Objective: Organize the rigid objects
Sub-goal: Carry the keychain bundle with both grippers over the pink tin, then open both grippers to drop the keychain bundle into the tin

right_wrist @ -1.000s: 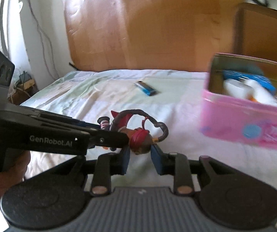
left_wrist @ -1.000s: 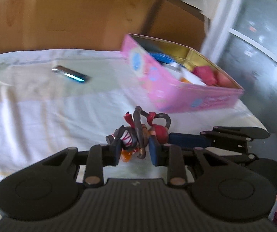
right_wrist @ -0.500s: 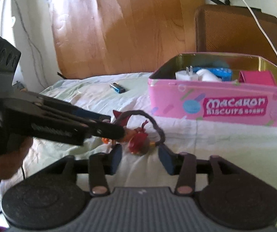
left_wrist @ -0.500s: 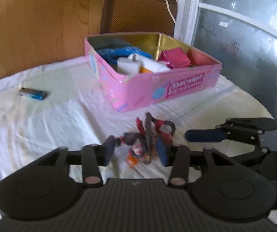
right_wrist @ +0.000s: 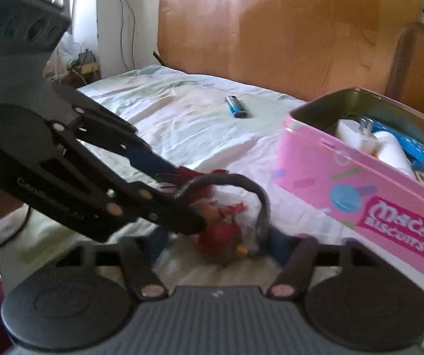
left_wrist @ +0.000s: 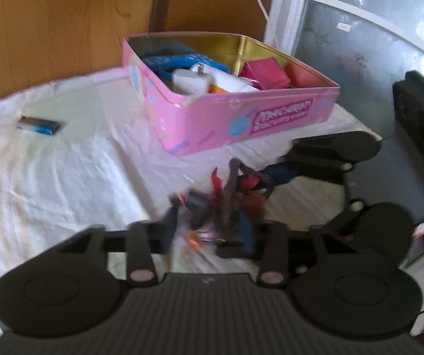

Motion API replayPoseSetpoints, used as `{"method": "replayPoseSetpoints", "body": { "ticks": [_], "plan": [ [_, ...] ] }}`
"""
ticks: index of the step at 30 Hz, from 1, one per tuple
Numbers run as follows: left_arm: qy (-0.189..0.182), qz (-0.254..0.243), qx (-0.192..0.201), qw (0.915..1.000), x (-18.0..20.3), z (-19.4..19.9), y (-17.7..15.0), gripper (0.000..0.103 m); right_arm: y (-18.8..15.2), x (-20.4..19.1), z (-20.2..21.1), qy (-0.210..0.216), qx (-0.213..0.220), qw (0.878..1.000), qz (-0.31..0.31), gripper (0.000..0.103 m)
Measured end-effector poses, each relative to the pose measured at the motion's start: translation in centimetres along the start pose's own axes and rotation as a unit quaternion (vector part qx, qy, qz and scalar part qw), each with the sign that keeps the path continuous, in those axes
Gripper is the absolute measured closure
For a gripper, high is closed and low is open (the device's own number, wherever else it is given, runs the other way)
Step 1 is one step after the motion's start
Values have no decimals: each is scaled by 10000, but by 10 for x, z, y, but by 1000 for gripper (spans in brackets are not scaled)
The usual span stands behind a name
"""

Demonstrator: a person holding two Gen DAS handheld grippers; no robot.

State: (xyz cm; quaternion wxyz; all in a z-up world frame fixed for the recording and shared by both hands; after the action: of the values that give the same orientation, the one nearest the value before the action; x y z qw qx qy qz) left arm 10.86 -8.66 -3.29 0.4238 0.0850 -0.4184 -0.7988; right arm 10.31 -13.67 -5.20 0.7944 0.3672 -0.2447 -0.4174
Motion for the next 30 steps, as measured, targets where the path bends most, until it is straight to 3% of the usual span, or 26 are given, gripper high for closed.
{"method": "replayPoseSetpoints", "body": {
  "ticks": [4, 8, 9, 13, 18, 21, 23, 24, 26, 30],
  "plan": [
    [2, -177, 151, 9997, 6, 10, 20, 66, 9, 2, 13, -303, 357, 9989, -98, 45],
    [-110, -521, 560, 9970, 23, 19, 68, 64, 30, 28, 41, -610, 824, 9943, -308, 53],
    [-66, -608, 653, 9960, 26, 17, 81, 62, 34, 36, 46, -711, 897, 9928, -341, 65],
    [-168, -844, 795, 9931, 43, -8, 122, 61, 42, 81, 56, -1186, 995, 9865, -533, 65],
    [-364, -764, 756, 9935, 62, -57, 153, 59, 34, 136, 54, -1683, 839, 9792, -756, 65],
    [-57, -874, 656, 9940, 66, -86, 162, 46, 24, 166, 42, -2042, 637, 9727, -898, 66],
    [356, -811, 628, 9941, 60, -96, 164, 30, 16, 193, 32, -2597, 482, 9580, -1114, 53],
    [502, -744, 654, 9938, 57, -97, 164, 30, 14, 203, 31, -2841, 469, 9498, -1221, 45],
    [570, -612, 700, 9940, 50, -93, 162, 30, 9, 216, 32, -2968, 564, 9417, -1482, 44],
    [834, -514, 817, 9918, 38, -75, 155, 29, -1, 215, 43, -2909, 745, 9379, -1737, 44]
  ]
}}
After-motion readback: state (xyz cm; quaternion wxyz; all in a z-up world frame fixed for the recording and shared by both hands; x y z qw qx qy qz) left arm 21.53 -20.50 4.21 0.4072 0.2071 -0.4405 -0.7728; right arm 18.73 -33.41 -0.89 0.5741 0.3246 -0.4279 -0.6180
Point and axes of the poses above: each gripper's, at about its wrist camera, not at the fingertips, and z roughly against the way its jaws point, x to its right, y to its top, the point moved 9 cm from there along -z, roughly the way its jaws point, and after that the axes turned 6 degrees about -y, right-handed, at the moved point
